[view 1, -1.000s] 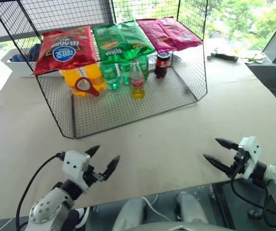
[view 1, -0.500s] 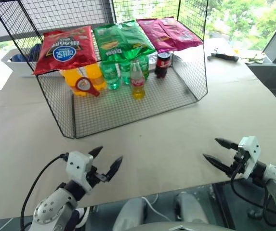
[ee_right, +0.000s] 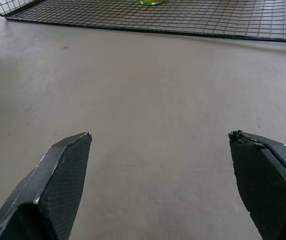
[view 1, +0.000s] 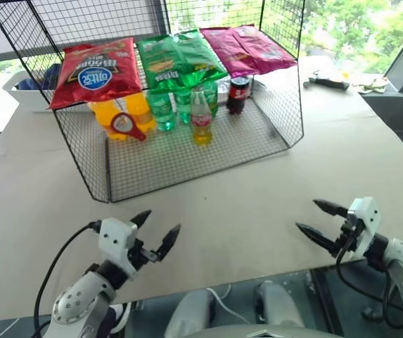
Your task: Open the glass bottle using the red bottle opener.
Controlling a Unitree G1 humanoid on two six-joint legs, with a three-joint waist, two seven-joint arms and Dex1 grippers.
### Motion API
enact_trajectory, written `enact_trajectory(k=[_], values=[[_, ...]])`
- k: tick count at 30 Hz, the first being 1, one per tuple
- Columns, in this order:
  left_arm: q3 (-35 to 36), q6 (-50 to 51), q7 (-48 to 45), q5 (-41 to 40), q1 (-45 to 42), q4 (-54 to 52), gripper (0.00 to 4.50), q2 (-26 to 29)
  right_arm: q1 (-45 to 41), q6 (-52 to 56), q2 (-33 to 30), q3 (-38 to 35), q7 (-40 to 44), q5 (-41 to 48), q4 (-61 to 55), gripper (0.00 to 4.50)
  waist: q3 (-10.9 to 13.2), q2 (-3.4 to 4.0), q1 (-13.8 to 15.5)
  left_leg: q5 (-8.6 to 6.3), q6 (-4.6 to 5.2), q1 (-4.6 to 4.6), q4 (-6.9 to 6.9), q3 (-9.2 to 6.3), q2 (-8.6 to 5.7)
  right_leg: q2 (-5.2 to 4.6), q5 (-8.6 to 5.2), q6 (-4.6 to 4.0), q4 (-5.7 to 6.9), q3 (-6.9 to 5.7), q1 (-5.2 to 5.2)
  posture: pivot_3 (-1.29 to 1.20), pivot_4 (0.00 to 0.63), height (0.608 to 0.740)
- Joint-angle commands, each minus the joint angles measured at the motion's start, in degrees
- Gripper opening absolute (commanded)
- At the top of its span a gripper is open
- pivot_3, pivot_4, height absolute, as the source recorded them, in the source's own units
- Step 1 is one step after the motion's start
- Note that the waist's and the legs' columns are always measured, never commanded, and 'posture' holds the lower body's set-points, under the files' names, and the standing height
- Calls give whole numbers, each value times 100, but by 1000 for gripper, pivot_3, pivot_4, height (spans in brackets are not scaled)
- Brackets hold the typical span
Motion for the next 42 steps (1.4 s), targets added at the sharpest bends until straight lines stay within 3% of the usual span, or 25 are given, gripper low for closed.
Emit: enact_trajectory(k=[1,11,19,42], values=[[130,-80,184,-23,-293,49,4500,-50,-167,99,63,60,-39,227,-435,4427,1,1,9,0,0,0,0,0,0,0,0,0,0,0,0,0,150,740],[-81,-582,1307,1010,-2430,1359,4500,-473,-1219,669,543,672,-636,592,-1519,4427,-4,-6,76,25,-41,1,7,-13,-4,6,8,-8,14,-7,-3,0,150,740],[199,-1040,2063,1419,-3843,2192,4500,-598,-1800,956,774,729,-1120,791,-1883,4427,-4,-7,79,25,-42,-17,3,-30,-12,1,8,-9,10,-21,-20,0,150,740],[594,-1558,2562,1493,-4695,3493,4500,-306,-1757,889,760,704,-1220,764,-1853,4427,-3,-8,74,25,-42,-17,4,-30,-23,-1,8,-8,17,-20,-22,0,150,740]])
